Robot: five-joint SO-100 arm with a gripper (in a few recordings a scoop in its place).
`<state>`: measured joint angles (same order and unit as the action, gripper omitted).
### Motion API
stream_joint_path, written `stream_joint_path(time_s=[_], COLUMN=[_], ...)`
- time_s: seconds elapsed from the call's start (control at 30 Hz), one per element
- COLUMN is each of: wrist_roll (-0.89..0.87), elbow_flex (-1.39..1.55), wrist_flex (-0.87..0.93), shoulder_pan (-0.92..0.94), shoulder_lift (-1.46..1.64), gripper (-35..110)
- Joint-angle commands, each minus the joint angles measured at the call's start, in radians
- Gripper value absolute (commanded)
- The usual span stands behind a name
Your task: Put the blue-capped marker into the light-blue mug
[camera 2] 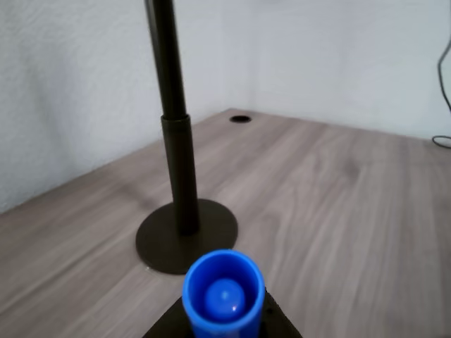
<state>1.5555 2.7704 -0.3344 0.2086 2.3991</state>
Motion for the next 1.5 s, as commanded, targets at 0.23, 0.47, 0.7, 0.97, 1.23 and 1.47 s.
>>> stream_joint_path(time_s=[0.23, 0.47, 0.7, 0.97, 1.23, 1.47], wrist_roll=[-0.038, -0.081, -0.137, -0.149, -0.143, -0.103], elbow_flex=[-0.221, -0.385, -0.531, -0.586, -0.644, -0.658], wrist_flex=[0.066, 0.066, 0.067, 0.137, 0.144, 0.175], shoulder_pan=[0.141, 0.264, 0.394, 0.509, 0.603, 0.686], shoulder_lift=[0.035, -0.097, -0.201, -0.187, -0.232, -0.282], gripper=[0, 0, 0, 0, 0, 0])
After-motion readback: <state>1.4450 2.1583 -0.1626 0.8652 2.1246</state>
